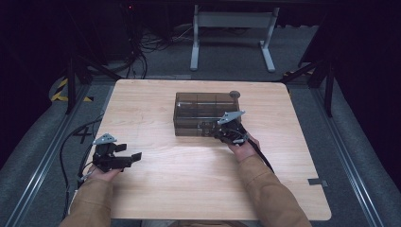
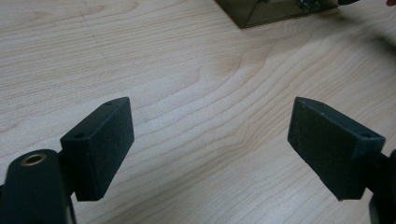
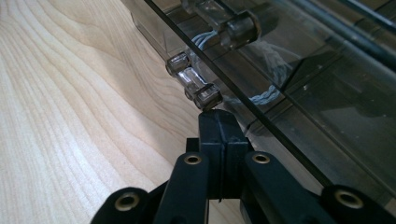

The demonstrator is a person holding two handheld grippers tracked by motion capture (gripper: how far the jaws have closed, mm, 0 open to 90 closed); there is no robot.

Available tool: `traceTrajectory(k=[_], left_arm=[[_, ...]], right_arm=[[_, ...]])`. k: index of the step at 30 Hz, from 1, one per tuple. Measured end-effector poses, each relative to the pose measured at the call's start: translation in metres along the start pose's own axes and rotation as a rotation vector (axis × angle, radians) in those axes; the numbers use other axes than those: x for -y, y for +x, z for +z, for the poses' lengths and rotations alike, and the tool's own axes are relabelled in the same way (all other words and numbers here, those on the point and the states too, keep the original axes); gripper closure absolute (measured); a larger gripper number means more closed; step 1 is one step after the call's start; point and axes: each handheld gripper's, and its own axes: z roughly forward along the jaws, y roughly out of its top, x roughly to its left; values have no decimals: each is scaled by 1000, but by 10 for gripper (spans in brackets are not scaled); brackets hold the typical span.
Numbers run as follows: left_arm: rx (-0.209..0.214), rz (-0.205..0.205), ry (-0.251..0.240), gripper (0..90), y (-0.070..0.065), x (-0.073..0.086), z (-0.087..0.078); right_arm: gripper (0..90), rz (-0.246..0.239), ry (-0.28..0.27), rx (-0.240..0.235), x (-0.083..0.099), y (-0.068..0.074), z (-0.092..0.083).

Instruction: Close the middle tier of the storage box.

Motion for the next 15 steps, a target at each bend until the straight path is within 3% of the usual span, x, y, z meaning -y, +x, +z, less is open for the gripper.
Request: traceTrajectory(k=[15], left_arm=[[-1, 0, 0, 153, 0, 0, 0]], right_arm=[[900, -4, -43, 75, 0, 0, 0]])
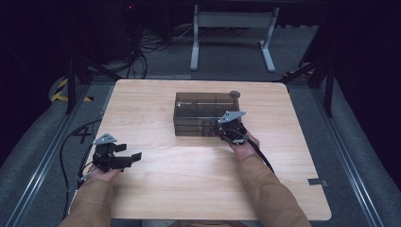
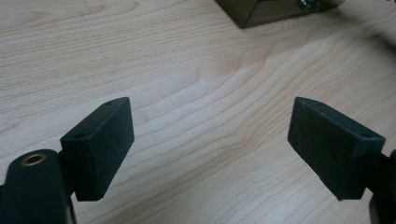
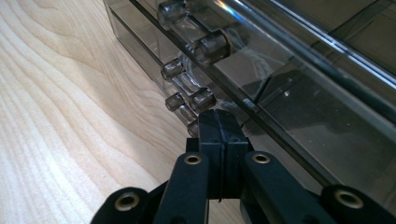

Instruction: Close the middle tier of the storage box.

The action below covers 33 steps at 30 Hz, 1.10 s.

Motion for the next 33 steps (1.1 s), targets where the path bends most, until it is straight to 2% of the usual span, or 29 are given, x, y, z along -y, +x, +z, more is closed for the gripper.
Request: traceTrajectory(k=[22, 27, 33], left_arm=[[0, 2, -1, 153, 0, 0, -1], [-2, -1, -4, 153, 0, 1, -2], [-5, -4, -2, 153, 0, 2, -3]], right_arm=[[898, 0, -10, 3, 0, 2, -2], [810, -7, -9, 6, 2, 4, -7], [636, -14, -32, -44, 0, 4, -20]])
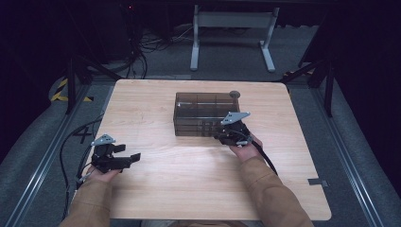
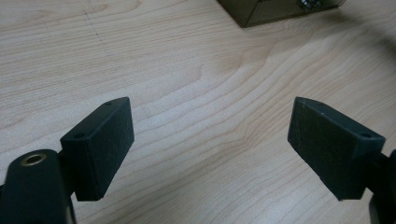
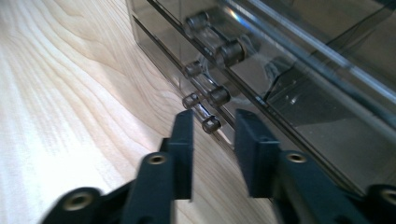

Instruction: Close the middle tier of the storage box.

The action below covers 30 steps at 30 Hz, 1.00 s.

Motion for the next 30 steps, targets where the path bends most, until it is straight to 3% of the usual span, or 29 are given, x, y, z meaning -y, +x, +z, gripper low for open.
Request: traceTrajectory(k=[4, 7, 14, 21, 30], left_arm=[[0, 2, 3, 153, 0, 0, 0], [2, 2, -1, 153, -1, -1, 0], [6, 8, 1, 153, -1, -3, 4], [11, 9, 5, 152, -2, -4, 4], [5, 8, 7, 152, -2, -4, 5]], right_arm=[[552, -6, -23, -24, -2, 1, -7], [414, 0, -51, -47, -4, 2, -16], [262, 10, -43, -62, -2, 3, -30], [150, 21, -45, -67, 3, -1, -51], [119, 1, -7, -59, 17, -7, -72]])
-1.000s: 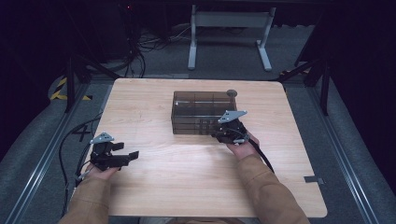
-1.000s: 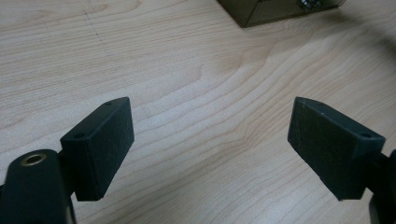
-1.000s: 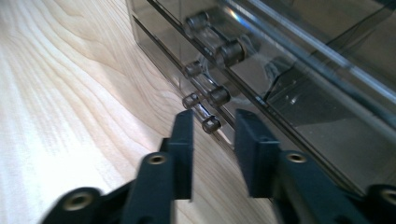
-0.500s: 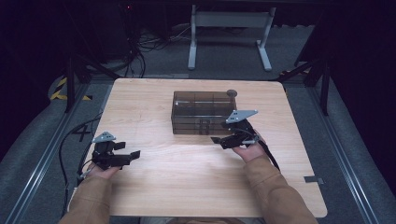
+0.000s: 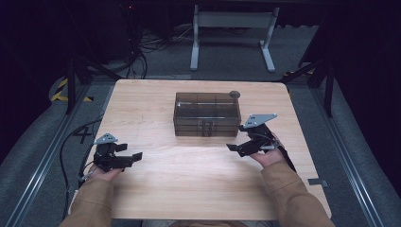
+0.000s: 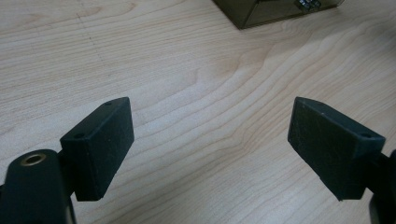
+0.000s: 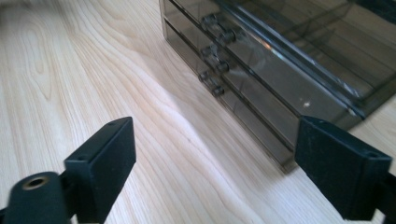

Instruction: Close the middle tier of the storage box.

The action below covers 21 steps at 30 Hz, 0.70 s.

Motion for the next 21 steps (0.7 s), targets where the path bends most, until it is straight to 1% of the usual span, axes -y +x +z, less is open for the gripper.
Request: traceTrajectory(k=[3, 8, 12, 15, 21], left_arm=[[0, 2, 0, 152, 0, 0, 0], [1, 2, 2, 152, 0, 0, 0], [0, 3, 2, 152, 0, 0, 0], [1, 4, 3, 151, 0, 0, 1], [0, 8, 8, 150, -1, 0, 2]], right_arm=[[107, -6, 0, 8, 5, -2, -6], [81, 15, -9, 15, 14, -7, -16], [67, 16, -24, 12, 23, -11, -24], [67, 13, -11, 14, 31, -13, -30], [66, 39, 9, 30, 48, -18, -36]])
